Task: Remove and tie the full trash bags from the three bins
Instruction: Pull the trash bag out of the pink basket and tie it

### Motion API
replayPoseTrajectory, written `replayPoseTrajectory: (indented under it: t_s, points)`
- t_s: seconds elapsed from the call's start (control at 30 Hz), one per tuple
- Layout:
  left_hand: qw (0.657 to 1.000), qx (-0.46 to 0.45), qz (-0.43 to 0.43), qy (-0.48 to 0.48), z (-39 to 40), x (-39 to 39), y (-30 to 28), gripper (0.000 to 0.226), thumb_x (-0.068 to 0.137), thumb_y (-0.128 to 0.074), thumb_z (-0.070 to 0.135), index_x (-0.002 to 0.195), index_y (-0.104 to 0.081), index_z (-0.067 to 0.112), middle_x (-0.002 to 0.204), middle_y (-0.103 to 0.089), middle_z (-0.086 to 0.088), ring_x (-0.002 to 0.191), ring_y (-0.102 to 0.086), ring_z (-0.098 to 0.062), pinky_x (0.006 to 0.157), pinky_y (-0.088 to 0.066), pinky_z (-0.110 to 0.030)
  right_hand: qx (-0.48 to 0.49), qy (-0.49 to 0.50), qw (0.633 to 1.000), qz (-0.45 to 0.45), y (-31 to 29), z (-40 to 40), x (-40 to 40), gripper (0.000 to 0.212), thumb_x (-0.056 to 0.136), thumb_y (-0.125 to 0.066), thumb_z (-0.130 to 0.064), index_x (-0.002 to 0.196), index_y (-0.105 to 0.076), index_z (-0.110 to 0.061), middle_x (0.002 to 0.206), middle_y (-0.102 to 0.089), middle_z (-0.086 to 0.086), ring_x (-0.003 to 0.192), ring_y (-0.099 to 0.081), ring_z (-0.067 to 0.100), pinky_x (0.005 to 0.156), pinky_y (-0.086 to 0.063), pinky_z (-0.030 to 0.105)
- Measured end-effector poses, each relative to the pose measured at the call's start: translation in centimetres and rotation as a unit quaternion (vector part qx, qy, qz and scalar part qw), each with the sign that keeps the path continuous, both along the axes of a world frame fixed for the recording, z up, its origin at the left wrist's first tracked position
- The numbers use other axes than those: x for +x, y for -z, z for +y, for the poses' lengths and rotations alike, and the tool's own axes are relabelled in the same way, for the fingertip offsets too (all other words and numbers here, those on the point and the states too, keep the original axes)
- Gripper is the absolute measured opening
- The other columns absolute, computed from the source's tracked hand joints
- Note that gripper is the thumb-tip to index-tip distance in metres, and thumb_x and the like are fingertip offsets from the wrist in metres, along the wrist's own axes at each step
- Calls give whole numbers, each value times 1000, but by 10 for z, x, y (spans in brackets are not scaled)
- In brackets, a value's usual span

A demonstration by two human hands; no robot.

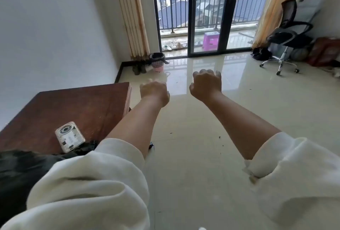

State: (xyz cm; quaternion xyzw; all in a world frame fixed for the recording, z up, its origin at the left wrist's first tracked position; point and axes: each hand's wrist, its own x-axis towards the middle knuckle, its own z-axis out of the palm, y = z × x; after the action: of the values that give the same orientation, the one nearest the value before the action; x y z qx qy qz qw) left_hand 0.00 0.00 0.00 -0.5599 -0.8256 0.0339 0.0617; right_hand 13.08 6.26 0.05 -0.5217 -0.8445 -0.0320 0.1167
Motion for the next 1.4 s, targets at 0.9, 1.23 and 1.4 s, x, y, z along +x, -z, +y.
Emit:
replayPoseTrajectory:
  t_s: [0.9, 1.23, 1.4]
  points:
    - [987, -119, -67, -86, 593, -348, 78, 41, 97, -34, 28, 132, -45, 10, 140, -44, -12, 131, -37, -28, 104, -34, -36, -106, -95, 988, -53, 90, 609, -359, 33, 91, -39, -16, 118, -53, -2, 125, -55, 17, 118, -47, 33, 95, -38, 36]
    - [986, -129, -75, -70, 830, -516, 77, 42, 98, -33, 29, 133, -43, 10, 138, -45, -12, 130, -38, -28, 103, -35, -38, -142, -103, 983, -45, 89, 849, -531, 35, 91, -40, -18, 120, -52, -2, 126, -54, 16, 120, -45, 31, 94, -39, 35]
    - [986, -140, -64, -67, 967, -612, 92, 41, 97, -34, 28, 133, -44, 10, 137, -46, -12, 129, -39, -28, 102, -35, -39, -139, -105, 984, -47, 106, 990, -619, 35, 91, -41, -18, 121, -52, -4, 127, -54, 15, 120, -46, 32, 93, -40, 37]
